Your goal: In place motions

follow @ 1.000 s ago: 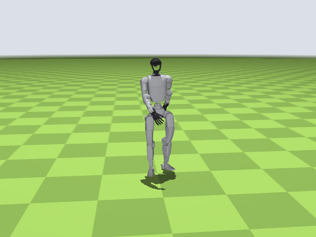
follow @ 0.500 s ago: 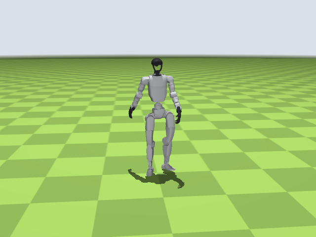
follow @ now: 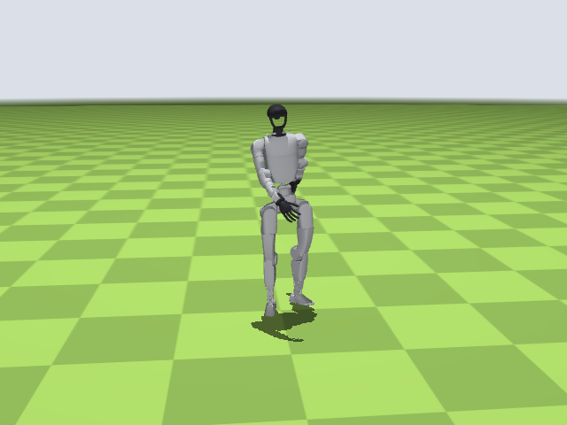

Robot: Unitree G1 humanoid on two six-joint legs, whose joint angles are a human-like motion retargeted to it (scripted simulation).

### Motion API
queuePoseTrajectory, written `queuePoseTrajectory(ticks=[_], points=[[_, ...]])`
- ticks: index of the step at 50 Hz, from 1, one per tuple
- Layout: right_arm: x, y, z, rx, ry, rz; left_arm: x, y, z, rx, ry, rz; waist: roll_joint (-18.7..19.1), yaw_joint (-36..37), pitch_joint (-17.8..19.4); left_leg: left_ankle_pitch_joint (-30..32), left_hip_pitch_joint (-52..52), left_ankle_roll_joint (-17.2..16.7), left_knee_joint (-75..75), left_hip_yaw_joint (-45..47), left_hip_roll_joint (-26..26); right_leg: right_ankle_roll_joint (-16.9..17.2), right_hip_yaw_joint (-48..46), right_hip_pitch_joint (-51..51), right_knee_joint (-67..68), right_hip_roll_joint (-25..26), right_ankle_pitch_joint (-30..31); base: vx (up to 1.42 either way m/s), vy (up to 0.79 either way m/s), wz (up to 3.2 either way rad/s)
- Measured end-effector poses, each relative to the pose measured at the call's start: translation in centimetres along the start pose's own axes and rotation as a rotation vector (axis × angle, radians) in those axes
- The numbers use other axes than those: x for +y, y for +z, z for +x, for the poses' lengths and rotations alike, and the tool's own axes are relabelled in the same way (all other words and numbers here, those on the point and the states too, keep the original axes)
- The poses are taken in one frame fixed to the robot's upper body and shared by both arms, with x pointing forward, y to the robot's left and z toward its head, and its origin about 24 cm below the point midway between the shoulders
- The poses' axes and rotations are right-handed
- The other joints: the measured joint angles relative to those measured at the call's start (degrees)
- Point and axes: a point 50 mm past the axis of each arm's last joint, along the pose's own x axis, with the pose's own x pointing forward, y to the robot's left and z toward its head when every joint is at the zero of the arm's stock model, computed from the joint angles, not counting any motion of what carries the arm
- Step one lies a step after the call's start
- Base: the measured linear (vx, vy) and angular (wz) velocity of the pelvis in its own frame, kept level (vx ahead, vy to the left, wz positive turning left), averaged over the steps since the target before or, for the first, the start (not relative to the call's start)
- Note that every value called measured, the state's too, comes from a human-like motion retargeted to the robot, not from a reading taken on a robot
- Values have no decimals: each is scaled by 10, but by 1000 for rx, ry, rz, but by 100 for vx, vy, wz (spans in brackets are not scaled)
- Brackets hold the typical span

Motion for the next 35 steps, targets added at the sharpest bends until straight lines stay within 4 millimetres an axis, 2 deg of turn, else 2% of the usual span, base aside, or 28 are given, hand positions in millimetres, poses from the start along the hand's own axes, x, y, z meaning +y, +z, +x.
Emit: queuePoseTrajectory(ticks=[2, 4, 6, 8, 10, 12, 15, 18, 21, 23, 25, 28, 30, 32, 35], points=[[-4, 20, 2, -81, -4, -64, -3, -4, 1, 21, -24, -35, -2, 1, -3, 0, 1, -1, -1, 3, 2, -1, 5, -2, 0, 2, 1, 2, -5, -24], [-6, 27, 1, -121, 7, -145, -3, 8, -1, -5, -27, -83, -7, 2, -7, 1, 0, -1, -1, 6, 2, -2, 6, -5, 0, 2, 1, 3, -6, -15], [-6, 22, -2, -125, 25, -225, -1, 34, -7, -76, -17, -126, -13, 1, -9, 2, 1, 0, -2, 6, -1, -3, 4, -5, -1, 0, 2, 2, -5, 1], [-2, 5, -7, -94, 46, -288, 3, 72, -19, -178, -2, -151, -20, -2, -9, 2, 2, 0, -2, 4, -3, -3, -1, -1, -2, -3, 3, 0, 0, 0], [6, -25, -16, -21, 76, -326, 7, 118, -39, -294, 10, -148, -24, -3, -6, 3, 3, 1, -1, 2, -5, -2, -10, 6, -5, -6, 4, -1, -1, 9], [17, -69, -33, 100, 107, -330, 9, 167, -68, -422, 16, -107, -27, -3, -4, 3, 1, 3, 2, -2, -5, 0, -21, 14, -7, -8, 4, -3, -3, 27], [41, -145, -76, 336, 88, -257, 9, 238, -127, -639, 16, 33, -32, -6, -4, 4, -9, 6, 8, -16, -5, 5, -39, 25, -11, -11, 2, -3, -3, 51], [80, -217, -145, 701, 70, -54, -6, 299, -202, -891, 19, 213, -37, -13, -5, 6, -21, 8, 15, -30, -6, 11, -58, 34, -13, -17, -1, -5, 0, 52], [119, -260, -229, 1106, 100, 206, -26, 338, -279, -1157, 46, 362, -38, -20, -3, 7, -27, 10, 17, -36, -8, 15, -67, 37, -14, -20, -4, -2, 1, 17], [138, -274, -285, 1326, 75, 404, -39, 352, -329, -1326, 89, 447, -37, -17, 1, 6, -29, 10, 17, -37, -9, 17, -68, 36, -14, -22, -4, 0, 2, -11], [156, -280, -332, 1487, 9, 606, -49, 358, -370, -1474, 155, 530, -37, -5, 3, 6, -28, 10, 18, -35, -11, 18, -66, 34, -12, -25, -3, 2, 1, -32], [176, -278, -377, 1622, -114, 774, -51, 355, -411, -1642, 290, 630, -40, 10, 8, 5, -25, 7, 18, -33, -14, 20, -65, 33, -12, -29, -1, 6, -6, -28], [185, -275, -395, 1683, -171, 802, -46, 351, -424, -1715, 384, 668, -41, 16, 8, 6, -23, 7, 17, -31, -16, 21, -67, 33, -13, -31, 1, 2, -3, -5], [190, -273, -403, 1714, -182, 799, -41, 350, -420, -1732, 450, 656, -39, 21, 6, 6, -23, 7, 15, -29, -16, 22, -69, 33, -14, -31, 1, 3, -2, -3], [190, -272, -393, 1695, -136, 763, -35, 353, -386, -1634, 471, 601, -33, 21, 4, 7, -23, 7, 14, -30, -17, 24, -72, 35, -14, -31, 1, 0, 2, 3]])
